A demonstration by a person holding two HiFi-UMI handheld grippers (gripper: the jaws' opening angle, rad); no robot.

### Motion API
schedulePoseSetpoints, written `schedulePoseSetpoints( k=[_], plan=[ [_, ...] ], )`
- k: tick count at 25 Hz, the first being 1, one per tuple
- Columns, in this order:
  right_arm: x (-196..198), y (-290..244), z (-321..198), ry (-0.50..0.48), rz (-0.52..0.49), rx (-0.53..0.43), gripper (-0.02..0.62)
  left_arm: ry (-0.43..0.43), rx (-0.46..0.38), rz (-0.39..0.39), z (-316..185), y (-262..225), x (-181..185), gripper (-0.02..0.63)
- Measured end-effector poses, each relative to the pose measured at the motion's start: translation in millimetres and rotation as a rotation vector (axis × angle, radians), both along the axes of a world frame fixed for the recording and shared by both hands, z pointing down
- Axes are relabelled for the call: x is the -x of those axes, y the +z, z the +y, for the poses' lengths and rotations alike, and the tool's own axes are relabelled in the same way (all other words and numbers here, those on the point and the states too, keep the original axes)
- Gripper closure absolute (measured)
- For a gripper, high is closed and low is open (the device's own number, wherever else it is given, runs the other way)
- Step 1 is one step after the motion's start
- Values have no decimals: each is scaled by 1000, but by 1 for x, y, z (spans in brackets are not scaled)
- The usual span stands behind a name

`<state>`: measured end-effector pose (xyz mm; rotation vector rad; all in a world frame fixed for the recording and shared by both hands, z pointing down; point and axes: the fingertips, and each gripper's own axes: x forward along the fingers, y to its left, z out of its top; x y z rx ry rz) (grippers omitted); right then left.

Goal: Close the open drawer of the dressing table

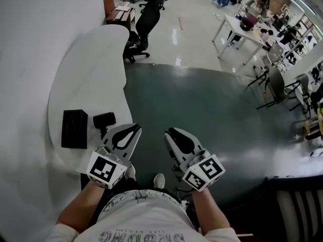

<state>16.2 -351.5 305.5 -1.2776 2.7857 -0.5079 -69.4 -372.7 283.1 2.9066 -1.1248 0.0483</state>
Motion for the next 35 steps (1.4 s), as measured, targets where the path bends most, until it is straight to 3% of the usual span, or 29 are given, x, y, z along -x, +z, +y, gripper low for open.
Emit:
schedulePoseSetpoints(
  k=[13,35],
  plan=[
    [1,-20,11,7,5,-45,586,10,-23,7,1,-10,-5,568],
    [-3,-11,8,-21,14,-17,588,-26,-4,5,-1,-7,-4,568]
  ],
)
